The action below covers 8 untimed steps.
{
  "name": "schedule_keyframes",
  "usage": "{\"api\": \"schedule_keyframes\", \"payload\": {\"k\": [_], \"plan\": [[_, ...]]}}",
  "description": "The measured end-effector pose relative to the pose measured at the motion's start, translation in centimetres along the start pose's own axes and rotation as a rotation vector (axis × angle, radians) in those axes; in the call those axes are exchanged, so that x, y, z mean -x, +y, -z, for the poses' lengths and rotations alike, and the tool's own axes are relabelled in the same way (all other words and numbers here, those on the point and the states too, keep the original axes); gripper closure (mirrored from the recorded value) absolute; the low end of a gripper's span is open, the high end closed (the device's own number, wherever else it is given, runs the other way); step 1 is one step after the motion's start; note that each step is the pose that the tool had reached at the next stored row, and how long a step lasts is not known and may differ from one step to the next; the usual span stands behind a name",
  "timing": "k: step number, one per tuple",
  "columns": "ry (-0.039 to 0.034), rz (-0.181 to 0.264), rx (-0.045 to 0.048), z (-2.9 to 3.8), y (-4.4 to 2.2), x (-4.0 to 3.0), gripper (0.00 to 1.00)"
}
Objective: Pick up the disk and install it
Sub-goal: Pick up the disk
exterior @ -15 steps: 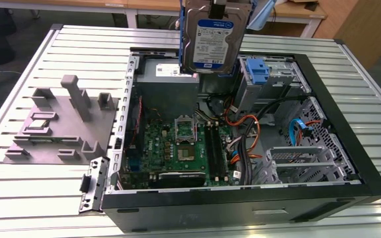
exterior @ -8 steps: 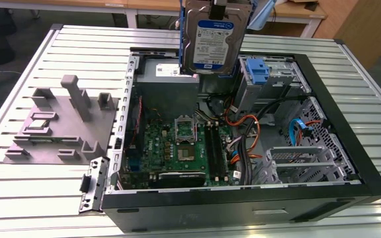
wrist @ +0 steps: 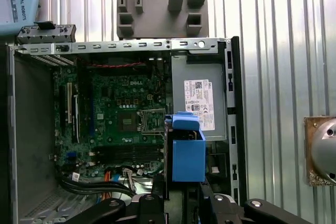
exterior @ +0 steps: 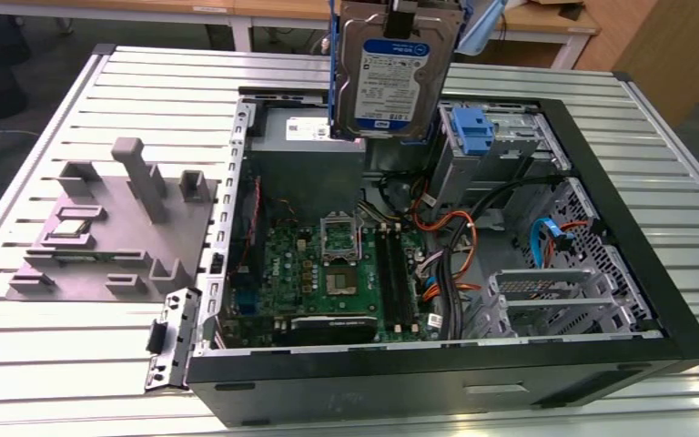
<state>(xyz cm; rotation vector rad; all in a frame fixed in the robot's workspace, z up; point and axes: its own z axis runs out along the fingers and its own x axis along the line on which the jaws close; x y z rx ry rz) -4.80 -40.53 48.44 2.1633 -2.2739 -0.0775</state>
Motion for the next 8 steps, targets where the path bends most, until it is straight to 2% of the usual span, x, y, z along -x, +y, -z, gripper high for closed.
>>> {"api": "schedule_keyframes", "payload": {"k": [8], "plan": [[0.0042,0.000,-0.0002,0.01,-0.01,-0.11,0.65]]}}
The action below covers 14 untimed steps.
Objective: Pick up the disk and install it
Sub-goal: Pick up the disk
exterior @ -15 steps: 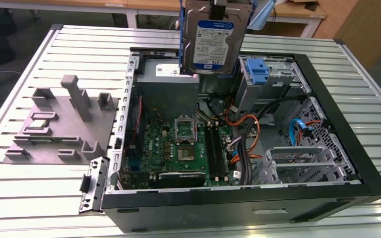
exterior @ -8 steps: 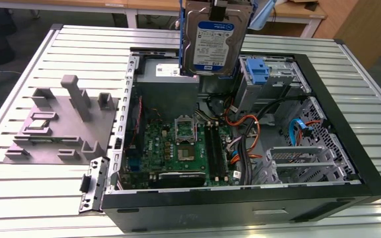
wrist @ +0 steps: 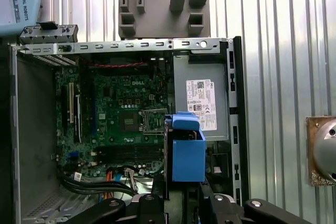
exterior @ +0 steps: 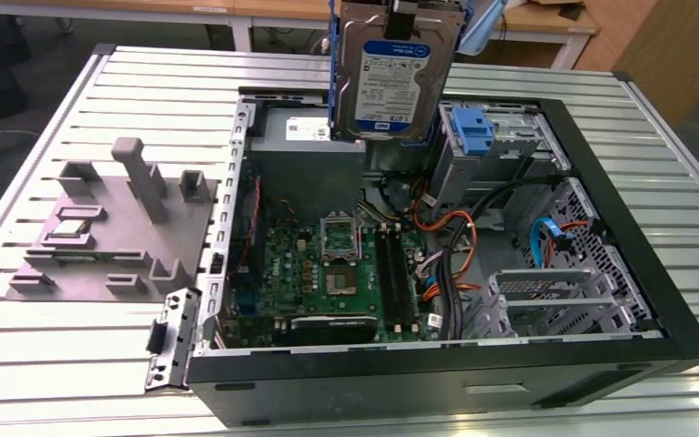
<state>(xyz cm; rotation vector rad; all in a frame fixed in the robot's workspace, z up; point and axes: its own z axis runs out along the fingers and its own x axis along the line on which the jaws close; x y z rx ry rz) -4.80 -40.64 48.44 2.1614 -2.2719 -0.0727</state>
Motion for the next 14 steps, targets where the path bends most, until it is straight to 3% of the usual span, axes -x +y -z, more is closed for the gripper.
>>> {"api": "schedule_keyframes", "payload": {"k": [6,12,14], "plan": [[0.0034,0.000,-0.0002,-0.01,0.00,-0.01,0.65],[0.0227,-0.001,-0.0012,0.01,0.00,-0.08,0.65],[0.0256,-0.001,-0.0013,0.00,0.00,-0.09,0.65]]}}
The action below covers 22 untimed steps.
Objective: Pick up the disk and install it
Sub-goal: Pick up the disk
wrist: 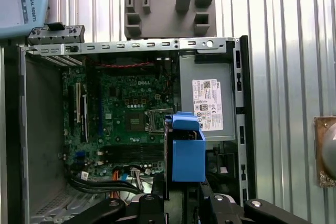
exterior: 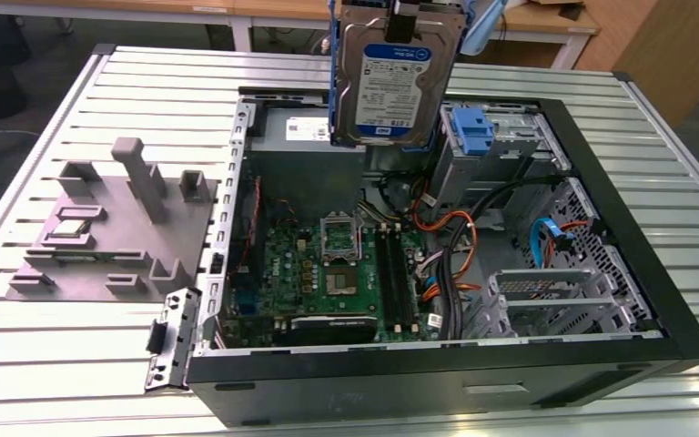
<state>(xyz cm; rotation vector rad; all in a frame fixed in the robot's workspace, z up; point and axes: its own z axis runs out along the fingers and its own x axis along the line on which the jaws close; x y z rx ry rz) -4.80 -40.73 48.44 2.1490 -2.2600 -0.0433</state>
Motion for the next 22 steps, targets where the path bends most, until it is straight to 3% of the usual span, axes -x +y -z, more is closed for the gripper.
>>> {"api": "schedule_keyframes", "payload": {"k": [6,11,22], "plan": [[0.0007,0.000,-0.0001,0.00,0.00,0.01,0.65],[0.0103,0.000,-0.0006,0.00,0.00,0.01,0.65],[0.0126,-0.001,-0.0007,0.00,-0.01,-0.17,0.65]]}}
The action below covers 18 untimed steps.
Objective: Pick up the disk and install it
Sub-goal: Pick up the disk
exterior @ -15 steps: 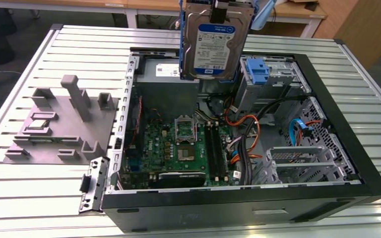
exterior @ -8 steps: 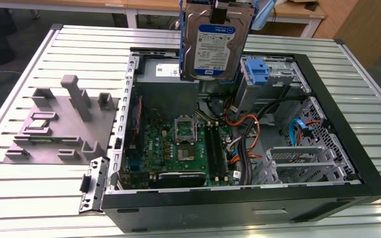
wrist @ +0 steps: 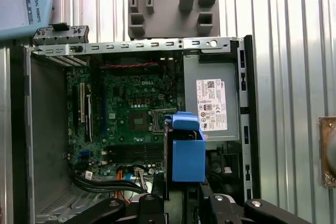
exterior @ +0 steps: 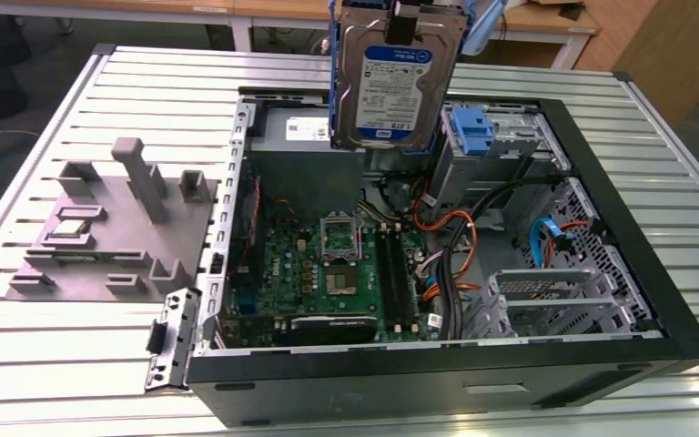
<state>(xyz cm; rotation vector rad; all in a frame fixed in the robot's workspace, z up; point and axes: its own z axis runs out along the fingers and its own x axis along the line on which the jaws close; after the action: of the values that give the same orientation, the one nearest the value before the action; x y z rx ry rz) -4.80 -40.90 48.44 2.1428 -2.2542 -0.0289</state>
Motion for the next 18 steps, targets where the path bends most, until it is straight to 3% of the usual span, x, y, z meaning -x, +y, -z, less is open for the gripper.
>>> {"api": "schedule_keyframes", "payload": {"k": [18], "plan": [[0.0018,0.000,-0.0001,-0.03,-0.08,-1.55,0.65]]}}
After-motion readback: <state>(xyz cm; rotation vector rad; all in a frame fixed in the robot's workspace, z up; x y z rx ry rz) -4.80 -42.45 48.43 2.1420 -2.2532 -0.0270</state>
